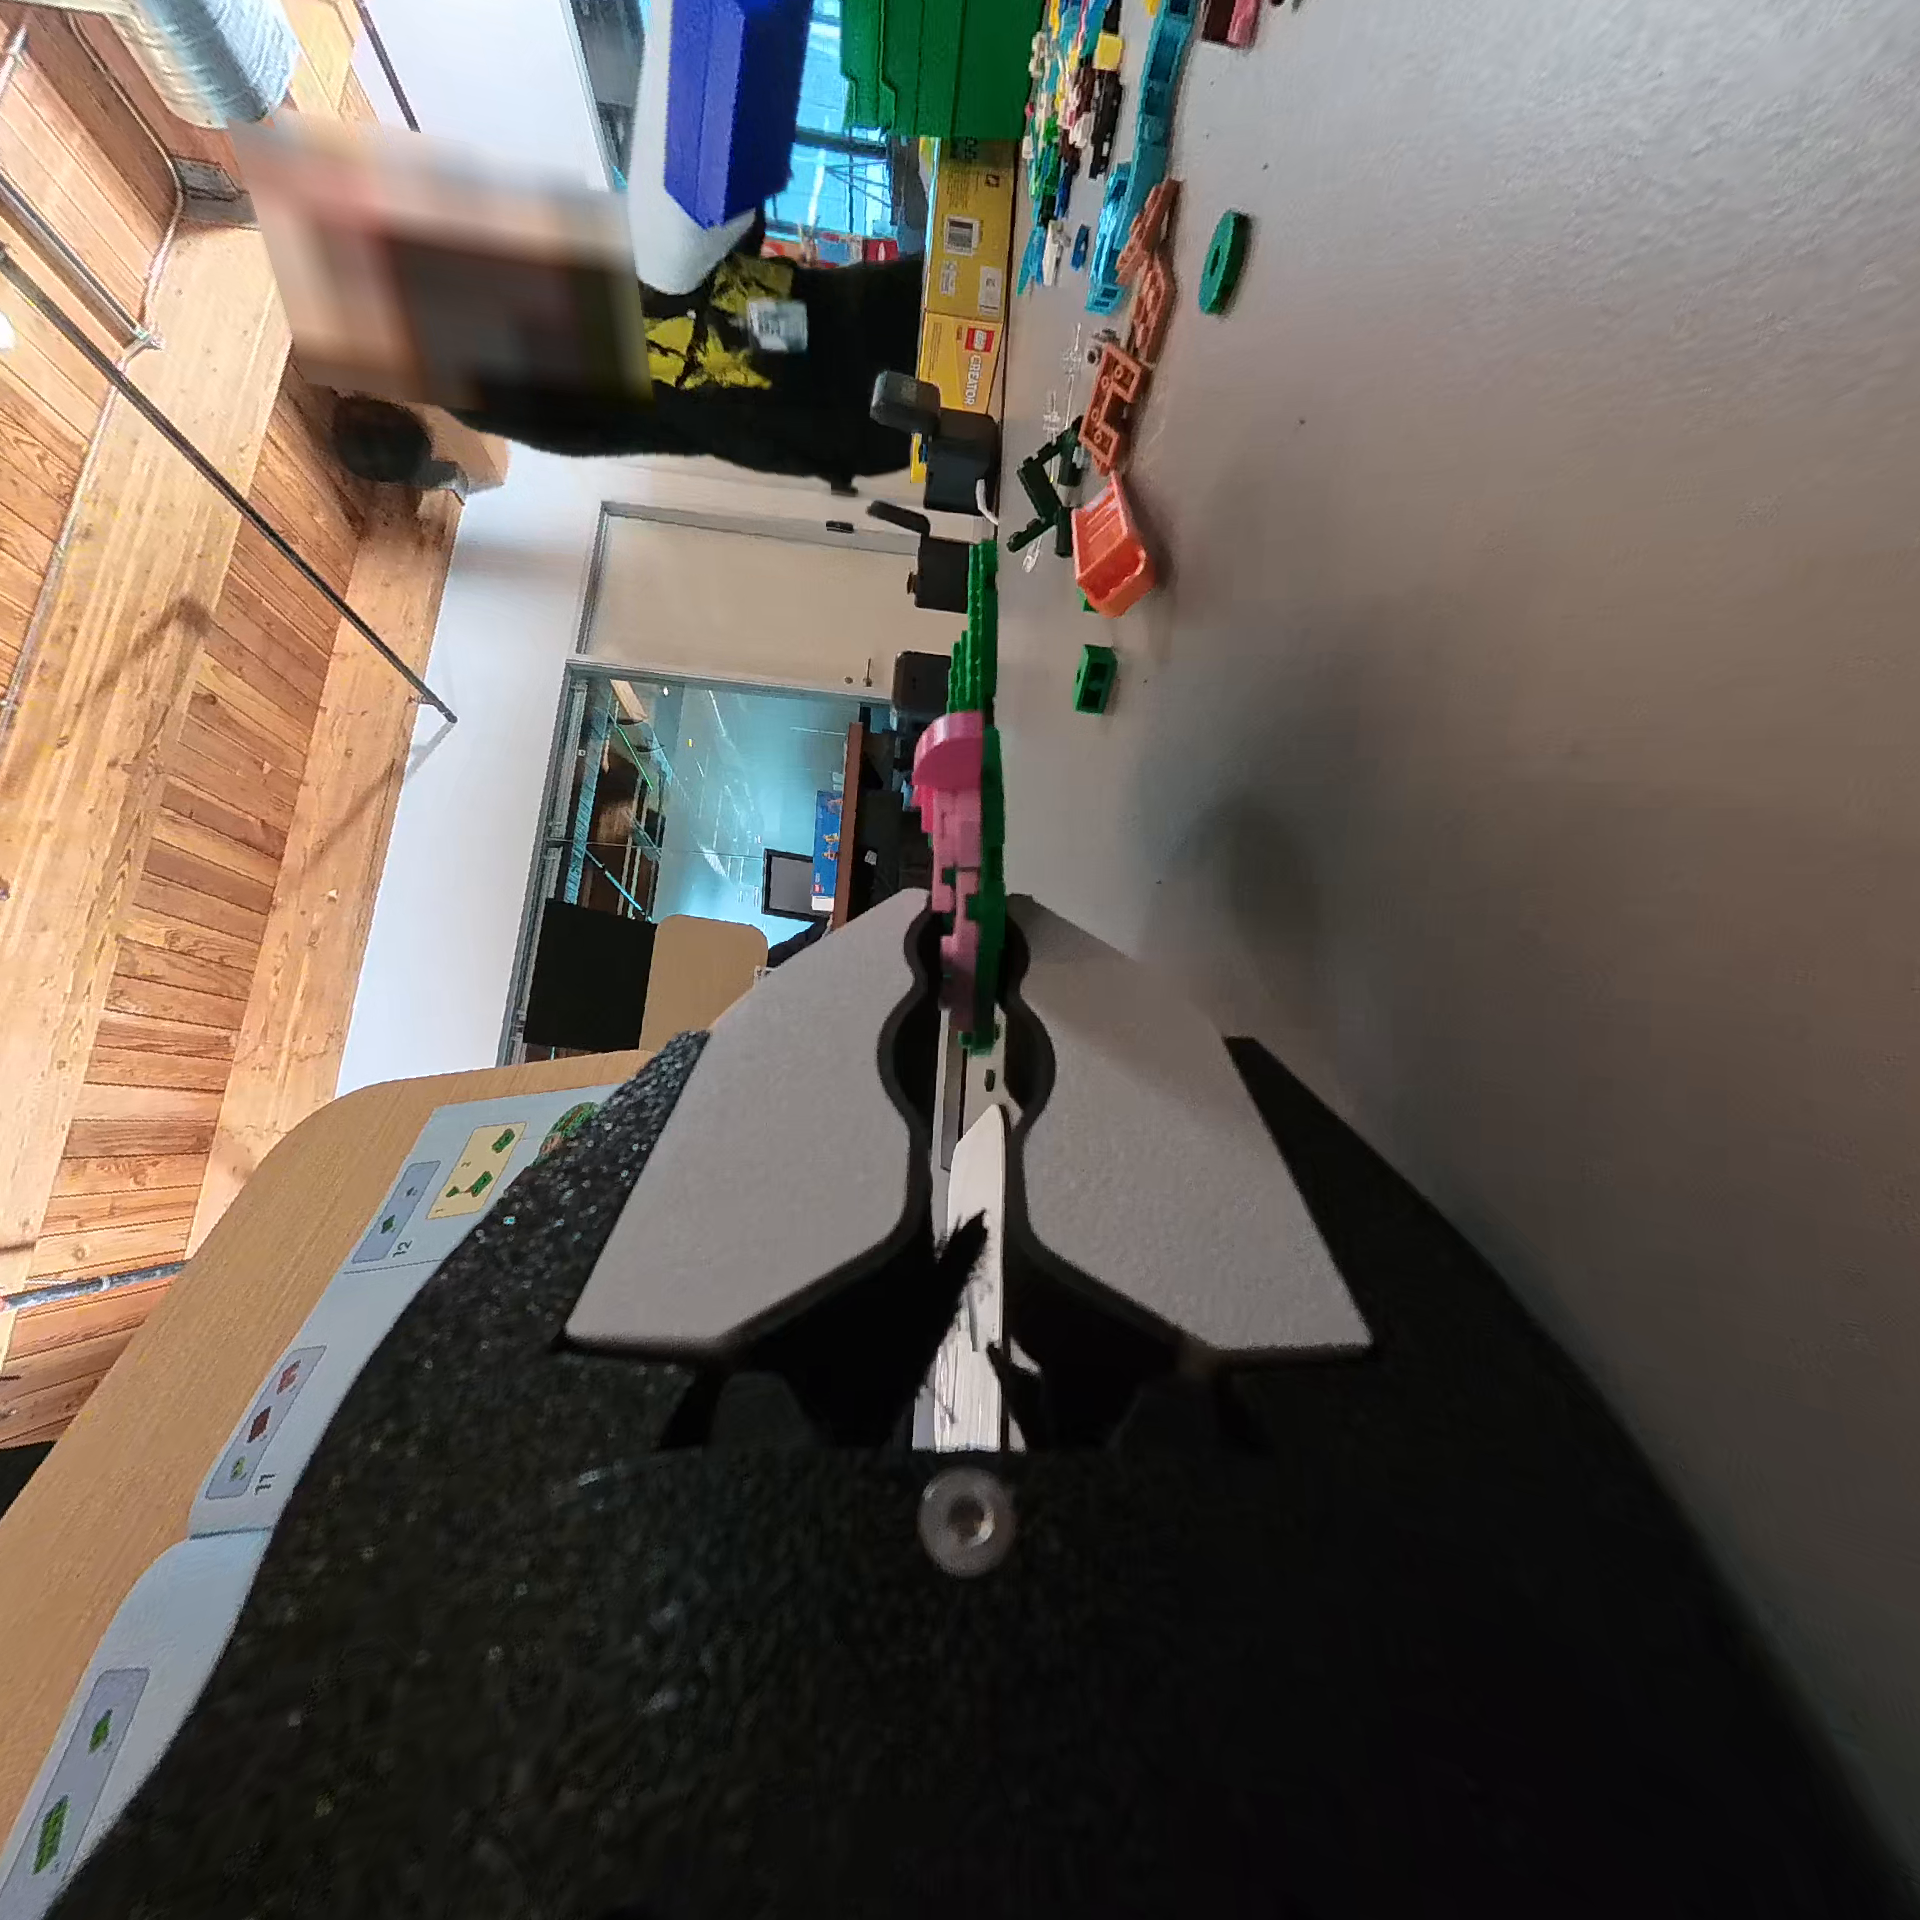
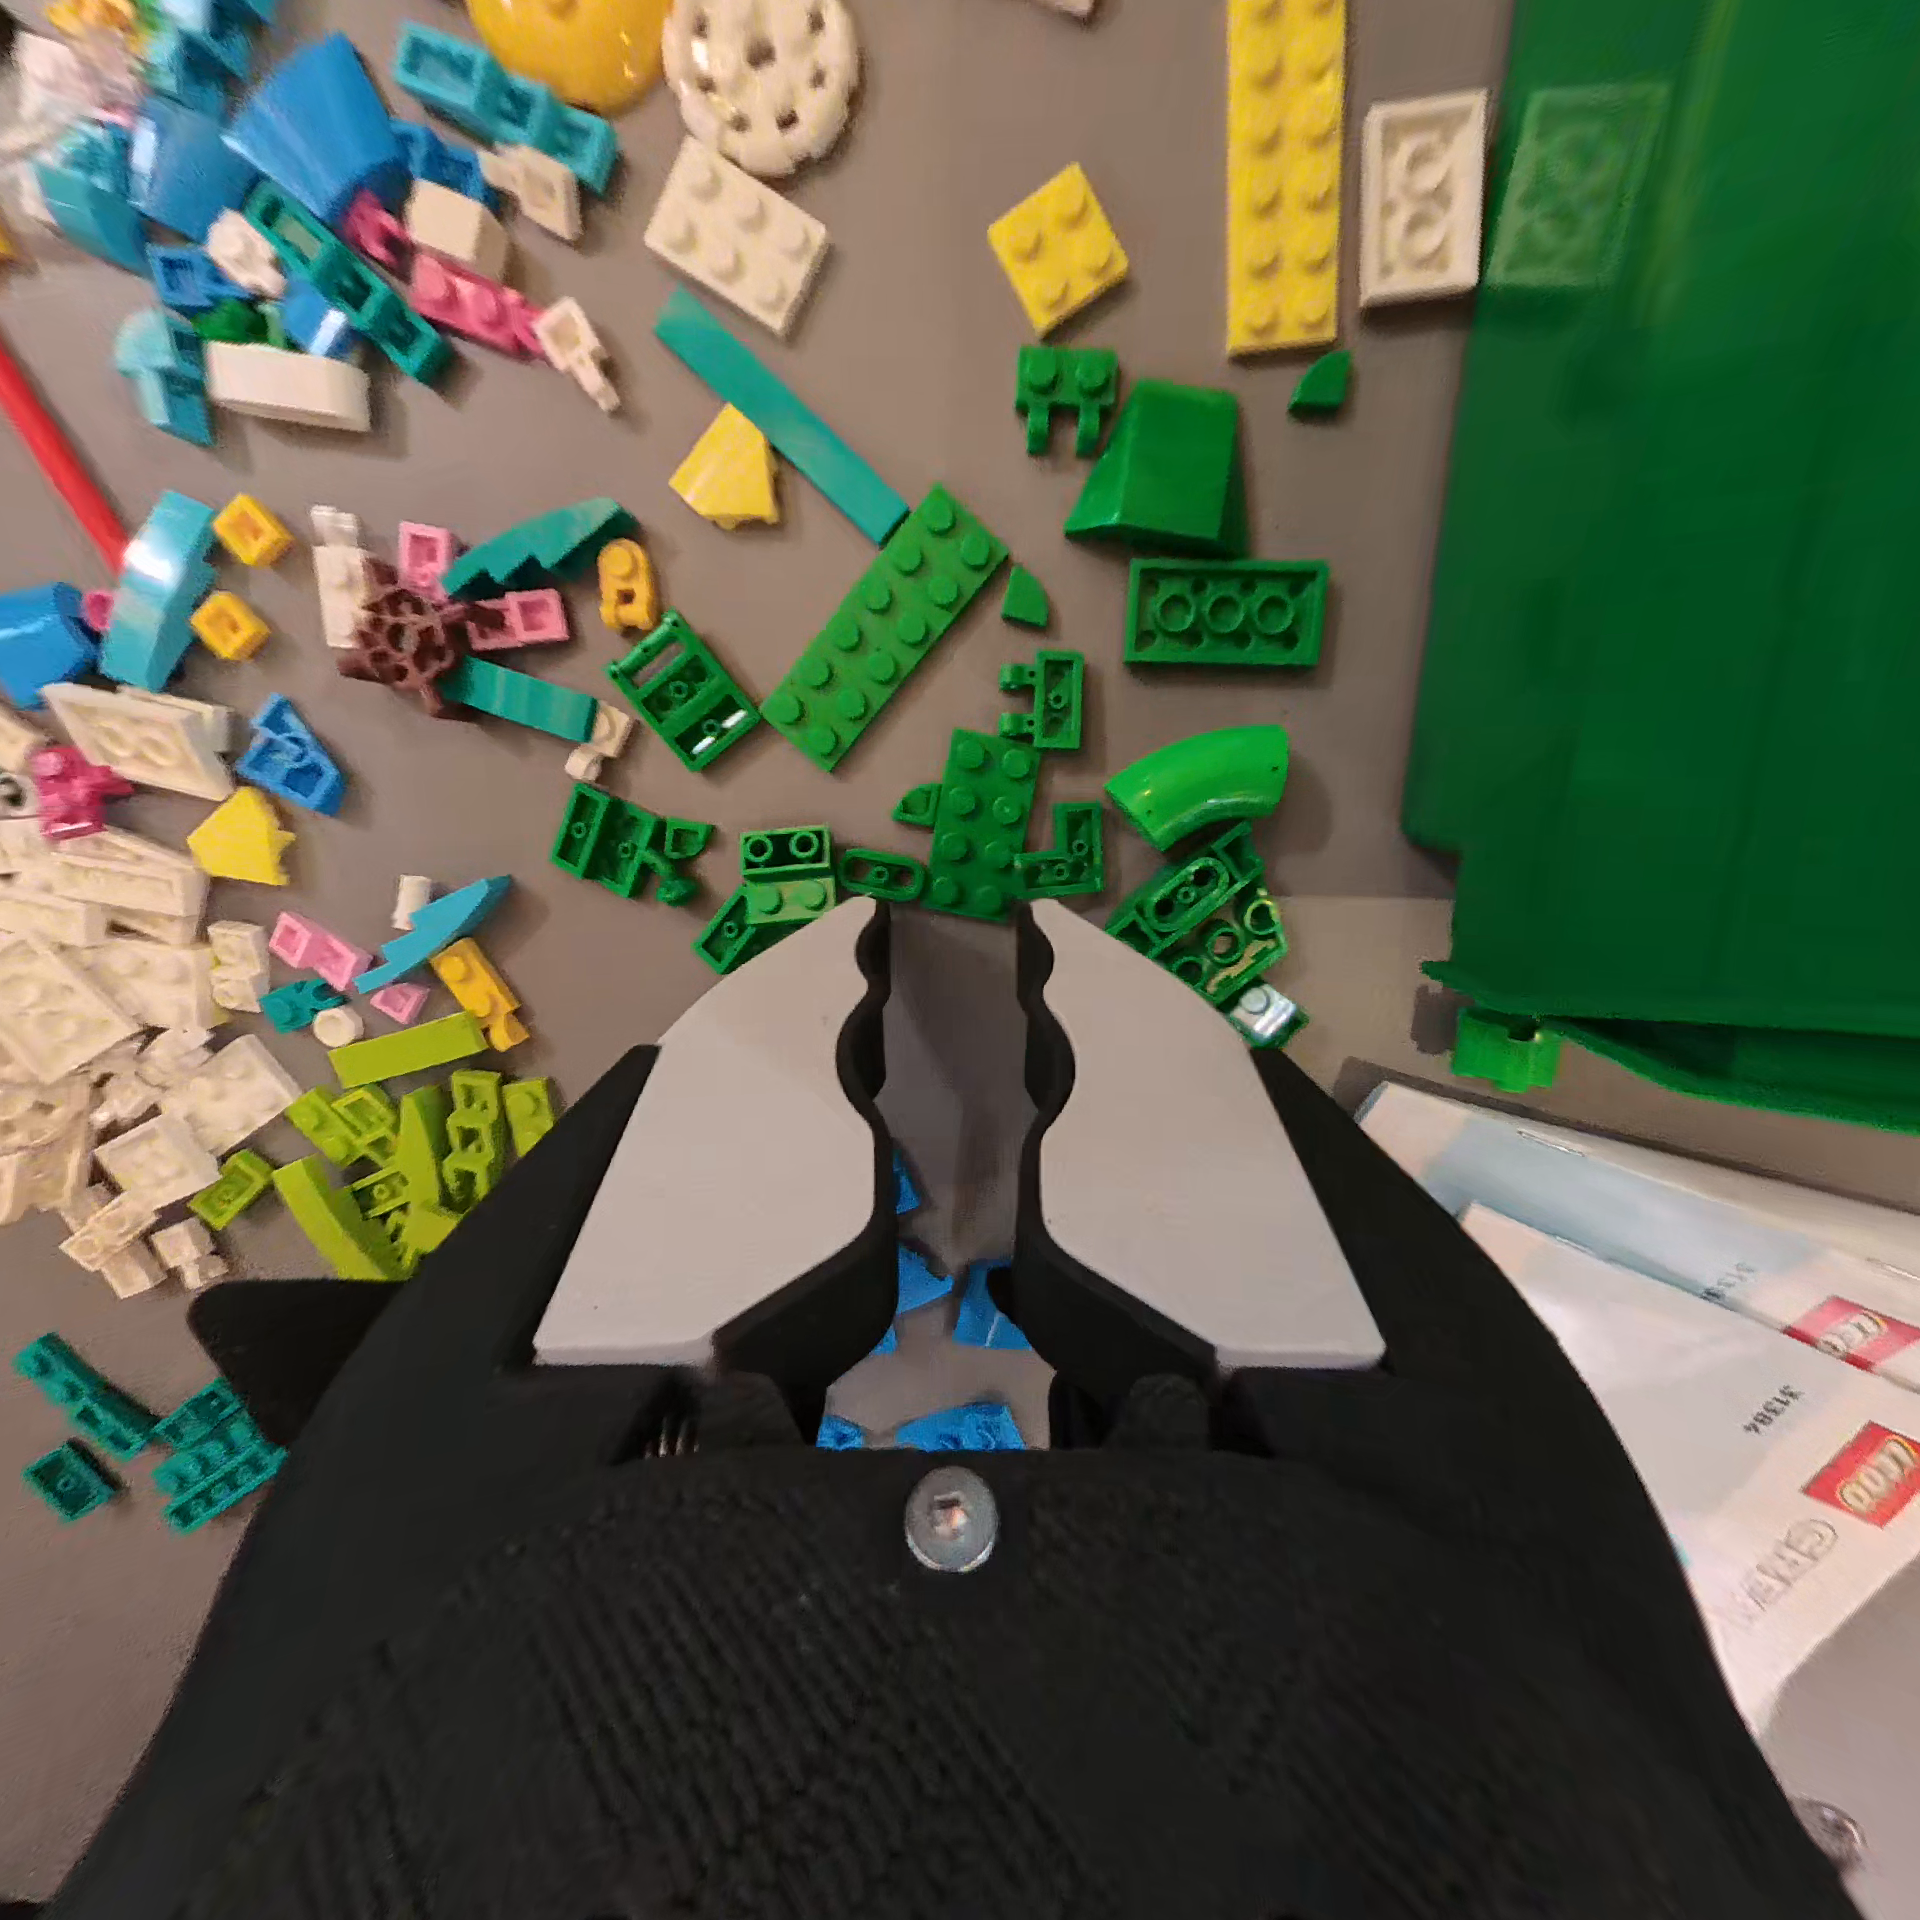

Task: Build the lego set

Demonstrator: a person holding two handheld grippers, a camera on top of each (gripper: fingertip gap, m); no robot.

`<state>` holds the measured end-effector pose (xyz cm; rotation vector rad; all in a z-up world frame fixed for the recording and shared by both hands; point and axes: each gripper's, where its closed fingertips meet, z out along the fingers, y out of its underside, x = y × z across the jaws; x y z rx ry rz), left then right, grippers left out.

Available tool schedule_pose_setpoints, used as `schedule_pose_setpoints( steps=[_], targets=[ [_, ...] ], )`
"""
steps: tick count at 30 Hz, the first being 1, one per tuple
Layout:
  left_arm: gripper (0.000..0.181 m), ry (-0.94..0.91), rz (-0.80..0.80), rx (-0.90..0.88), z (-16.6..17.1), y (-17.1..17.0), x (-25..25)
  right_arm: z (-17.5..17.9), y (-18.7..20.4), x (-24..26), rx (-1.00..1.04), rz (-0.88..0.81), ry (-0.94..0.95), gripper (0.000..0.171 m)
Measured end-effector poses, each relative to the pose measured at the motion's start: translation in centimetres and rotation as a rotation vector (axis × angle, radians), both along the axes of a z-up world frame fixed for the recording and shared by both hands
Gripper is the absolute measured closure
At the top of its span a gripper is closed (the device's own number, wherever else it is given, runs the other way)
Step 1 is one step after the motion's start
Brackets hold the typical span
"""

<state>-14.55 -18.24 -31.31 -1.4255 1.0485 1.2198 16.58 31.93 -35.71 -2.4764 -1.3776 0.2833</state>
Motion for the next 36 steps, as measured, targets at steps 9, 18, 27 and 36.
schedule_pose_setpoints(
  steps=[9,18,27,36],
  targets=[
    [0.173,-0.007,-0.024,-0.008,-0.1,-0.1,0.4,-0.2,1.1,-0.5,-0.024,-0.087,0.06,0.148],
    [0.173,-0.003,-0.041,-0.005,0.0,-0.1,0.8,0.7,0.3,-0.2,0.047,0.015,0.012,0.157],
    [0.173,0.026,-0.112,0.006,0.2,-0.2,2.1,6.4,-11.0,-5.8,0.1,0.341,0.188,0.157],
    [0.173,0.031,-0.216,0.019,0.5,-0.9,4.2,10.5,-31.3,-18.7,0.274,0.896,0.494,0.157]
  ],
)
